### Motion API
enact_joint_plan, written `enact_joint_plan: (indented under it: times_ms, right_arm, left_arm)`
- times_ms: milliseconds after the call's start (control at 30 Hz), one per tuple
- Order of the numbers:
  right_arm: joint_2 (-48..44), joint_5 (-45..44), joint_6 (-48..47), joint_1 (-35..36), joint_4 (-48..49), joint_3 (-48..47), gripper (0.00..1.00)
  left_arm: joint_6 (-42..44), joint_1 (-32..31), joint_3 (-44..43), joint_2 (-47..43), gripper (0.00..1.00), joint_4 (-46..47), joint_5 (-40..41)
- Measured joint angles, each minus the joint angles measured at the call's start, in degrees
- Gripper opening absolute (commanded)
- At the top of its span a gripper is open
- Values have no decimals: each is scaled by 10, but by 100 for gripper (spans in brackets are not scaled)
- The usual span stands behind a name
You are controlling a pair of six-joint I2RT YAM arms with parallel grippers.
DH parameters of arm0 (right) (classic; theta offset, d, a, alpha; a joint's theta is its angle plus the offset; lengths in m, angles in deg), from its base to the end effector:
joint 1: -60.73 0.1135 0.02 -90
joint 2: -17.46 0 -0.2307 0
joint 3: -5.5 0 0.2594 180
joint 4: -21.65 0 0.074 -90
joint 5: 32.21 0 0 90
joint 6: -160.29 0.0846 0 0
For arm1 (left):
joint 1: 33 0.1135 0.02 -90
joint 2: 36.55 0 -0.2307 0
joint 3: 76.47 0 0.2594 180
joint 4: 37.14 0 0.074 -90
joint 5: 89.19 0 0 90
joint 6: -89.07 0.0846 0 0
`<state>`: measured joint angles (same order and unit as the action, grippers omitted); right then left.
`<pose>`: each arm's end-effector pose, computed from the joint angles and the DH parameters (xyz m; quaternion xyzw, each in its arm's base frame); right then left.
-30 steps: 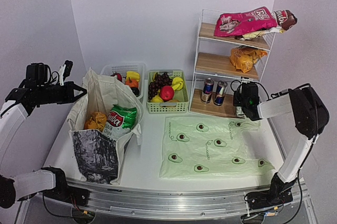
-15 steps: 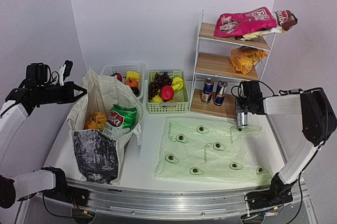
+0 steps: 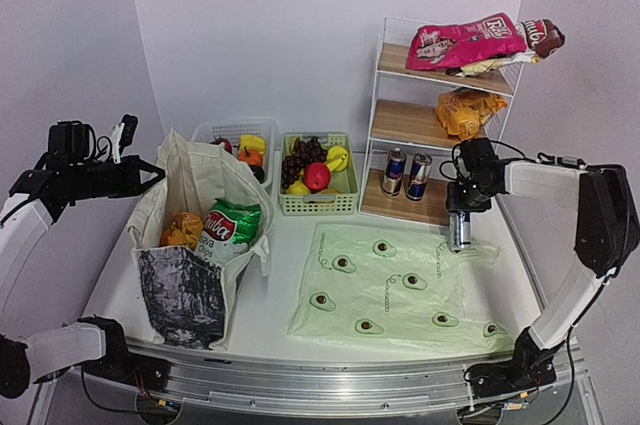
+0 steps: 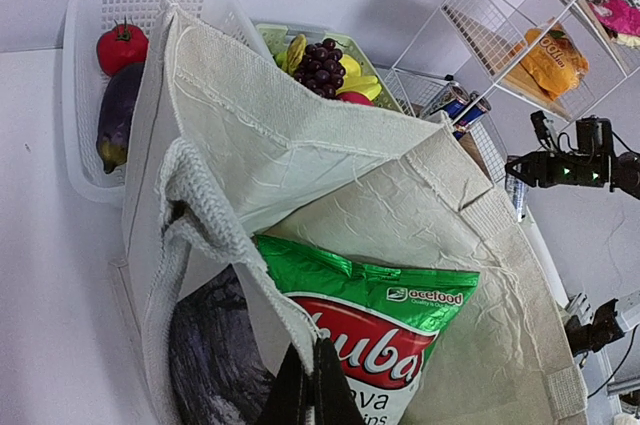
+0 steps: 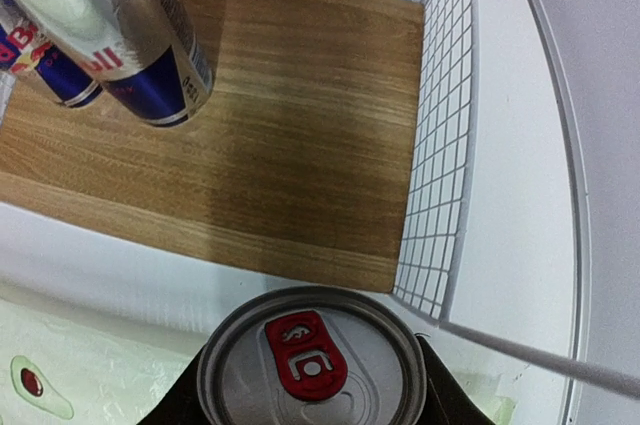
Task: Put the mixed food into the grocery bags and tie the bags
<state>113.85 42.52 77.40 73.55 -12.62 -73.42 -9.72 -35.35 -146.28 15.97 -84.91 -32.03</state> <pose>0.3847 0.0647 0.1427 -0.0032 0.9374 -0.0674 0.3416 0.2502 -0.0562 0.3001 0.0933 0.8393 -0.2904 0.4501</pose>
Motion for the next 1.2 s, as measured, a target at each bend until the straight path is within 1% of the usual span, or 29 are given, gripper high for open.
enact_joint_plan:
  times_ms: [267, 433, 600, 800, 1033, 1200]
  right_arm:
    - [-37, 52, -4, -6, -83, -7, 0]
    - [-35, 90, -26, -38, -119, -31, 0]
    - [-3, 110, -74, -64, -148, -84, 0]
    - [34, 128, -116, -77, -189, -136, 0]
    - [79, 140, -144, -100, -225, -206, 0]
    - [113, 153, -147, -109, -244, -253, 0]
  left_arm:
    - [0, 0, 4, -5, 0, 1, -1]
    - [0, 0, 4, -8, 0, 1, -2]
    - [0, 0, 4, -8, 0, 1, -6]
    - [0, 0, 4, -8, 0, 1, -7]
    - [0, 0, 4, -8, 0, 1, -7]
    - [0, 0, 4, -8, 0, 2, -11]
